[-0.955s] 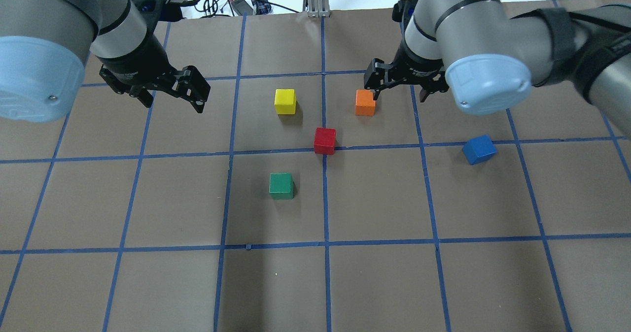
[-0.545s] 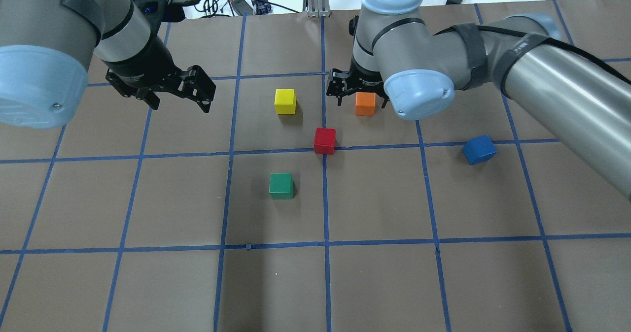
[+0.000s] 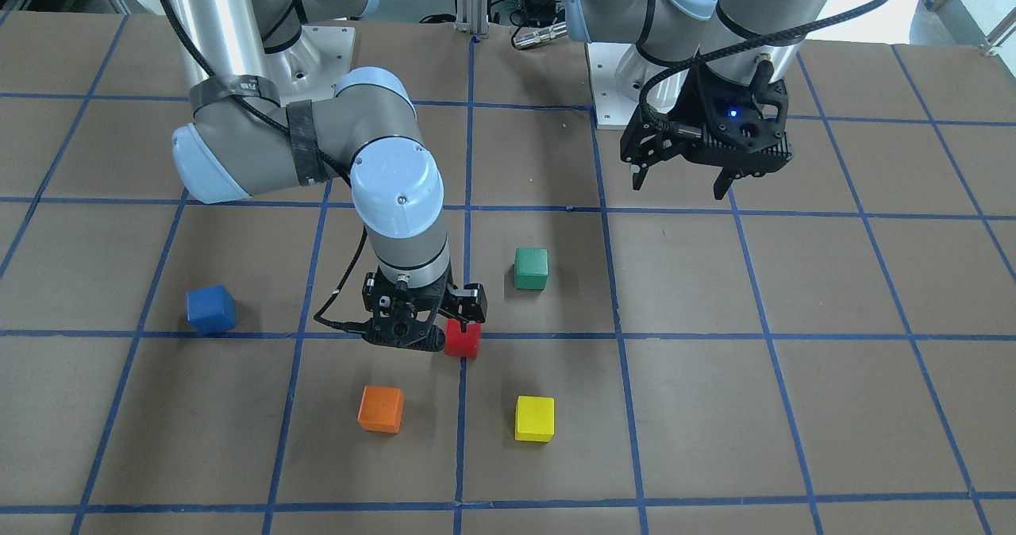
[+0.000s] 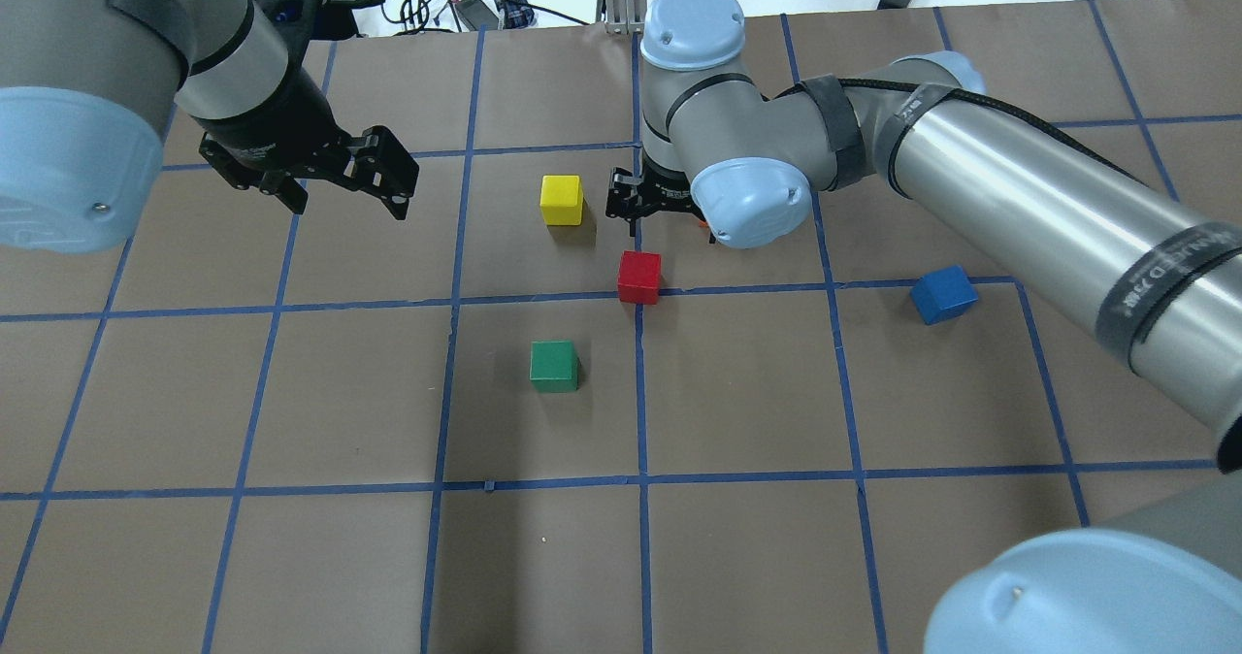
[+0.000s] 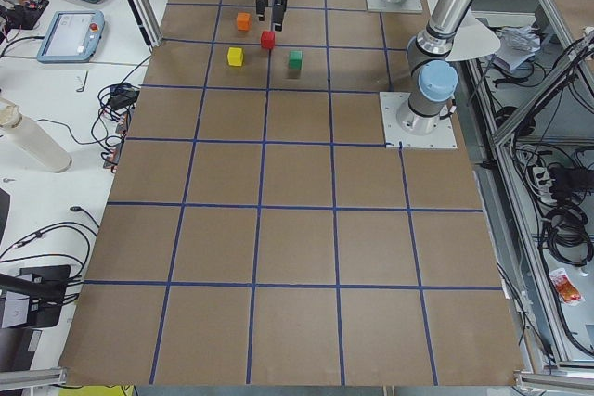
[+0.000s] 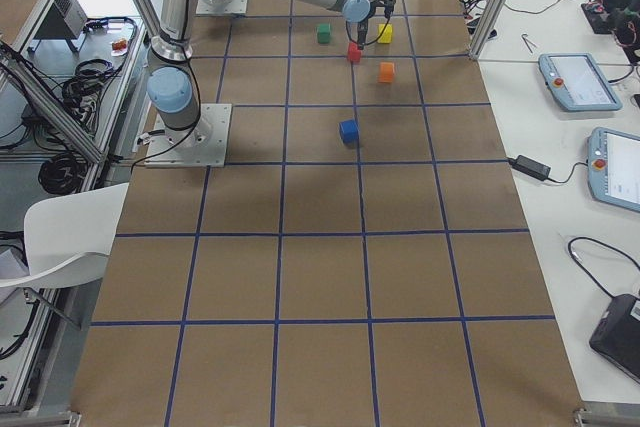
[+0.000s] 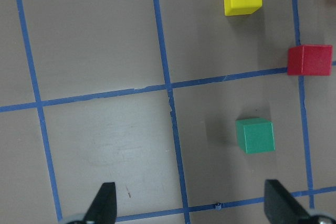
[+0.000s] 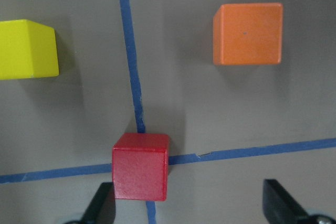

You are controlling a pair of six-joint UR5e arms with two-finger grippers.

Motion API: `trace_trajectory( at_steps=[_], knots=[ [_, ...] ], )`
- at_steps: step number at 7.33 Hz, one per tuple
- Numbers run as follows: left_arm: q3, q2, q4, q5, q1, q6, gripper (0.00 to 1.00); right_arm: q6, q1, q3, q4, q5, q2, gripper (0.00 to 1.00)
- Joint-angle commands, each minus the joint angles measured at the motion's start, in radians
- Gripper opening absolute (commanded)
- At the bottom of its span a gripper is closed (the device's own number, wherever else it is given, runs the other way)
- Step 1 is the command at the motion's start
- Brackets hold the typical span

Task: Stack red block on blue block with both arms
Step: 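Lower the right gripper over the red cube, then close the right gripper on the red cube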

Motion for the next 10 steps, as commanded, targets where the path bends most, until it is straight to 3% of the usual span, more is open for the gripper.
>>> trace_trajectory(
  at_steps=[1,7,8,9,10],
  knots=[
    [0.004,-0.005,0.0,0.001,-0.002,0.0,1.0,0.007,0.022,-0.002,-0.044,0.008,0.06,1.0],
    [-0.011,-0.001,-0.001,-0.003,-0.005,0.0,1.0,-0.002,0.031,-0.001,-0.055,0.071,0.109,1.0],
    [-0.011,-0.001,-0.001,-0.003,-0.005,0.0,1.0,0.001,0.031,-0.001,-0.07,0.071,0.114,0.93],
    [-0.011,-0.001,0.0,-0.005,-0.005,-0.001,1.0,0.012,0.031,-0.001,-0.092,0.08,0.118,0.48],
    [-0.011,-0.001,0.0,-0.006,-0.005,-0.001,1.0,0.012,0.031,-0.001,-0.093,0.089,0.12,0.09]
  ],
)
